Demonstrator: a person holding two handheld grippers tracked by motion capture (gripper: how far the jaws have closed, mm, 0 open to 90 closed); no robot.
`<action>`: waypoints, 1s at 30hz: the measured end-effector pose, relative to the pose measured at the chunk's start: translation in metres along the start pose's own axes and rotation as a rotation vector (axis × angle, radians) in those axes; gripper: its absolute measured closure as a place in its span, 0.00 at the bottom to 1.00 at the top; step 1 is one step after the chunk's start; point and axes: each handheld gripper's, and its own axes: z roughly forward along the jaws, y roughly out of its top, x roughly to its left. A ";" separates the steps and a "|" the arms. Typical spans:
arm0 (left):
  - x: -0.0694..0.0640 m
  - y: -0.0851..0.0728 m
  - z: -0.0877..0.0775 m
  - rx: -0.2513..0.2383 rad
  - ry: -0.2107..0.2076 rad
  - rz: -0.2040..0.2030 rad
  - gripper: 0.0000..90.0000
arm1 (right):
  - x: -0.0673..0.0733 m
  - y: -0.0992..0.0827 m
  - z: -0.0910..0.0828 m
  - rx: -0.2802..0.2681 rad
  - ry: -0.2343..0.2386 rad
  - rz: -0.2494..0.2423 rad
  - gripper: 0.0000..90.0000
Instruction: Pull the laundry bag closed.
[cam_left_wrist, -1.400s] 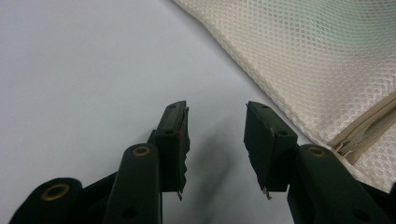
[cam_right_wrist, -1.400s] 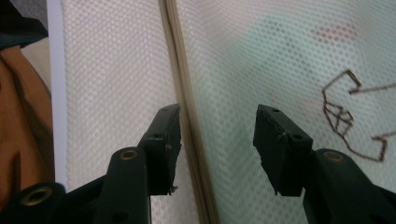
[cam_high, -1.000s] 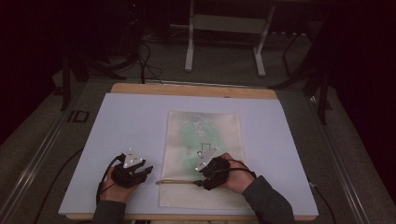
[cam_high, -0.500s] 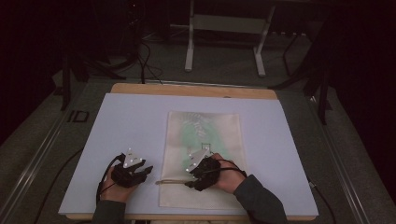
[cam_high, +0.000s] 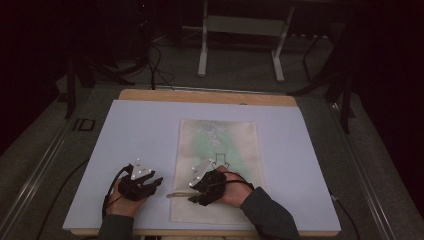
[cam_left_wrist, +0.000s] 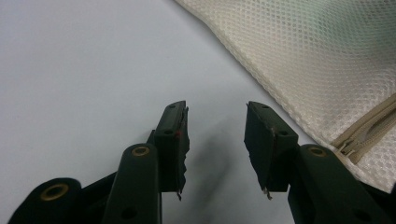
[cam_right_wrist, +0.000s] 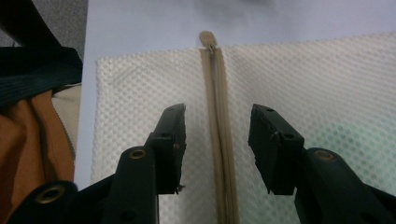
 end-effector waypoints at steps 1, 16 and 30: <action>0.000 0.000 0.000 0.000 0.000 0.000 0.65 | 0.001 0.001 0.001 0.001 0.002 0.000 0.63; 0.001 0.000 0.000 0.001 0.002 -0.003 0.65 | 0.001 0.020 0.015 -0.007 0.036 -0.026 0.68; 0.005 -0.001 -0.002 0.002 0.007 -0.009 0.64 | -0.001 0.034 0.032 -0.012 0.037 -0.032 0.75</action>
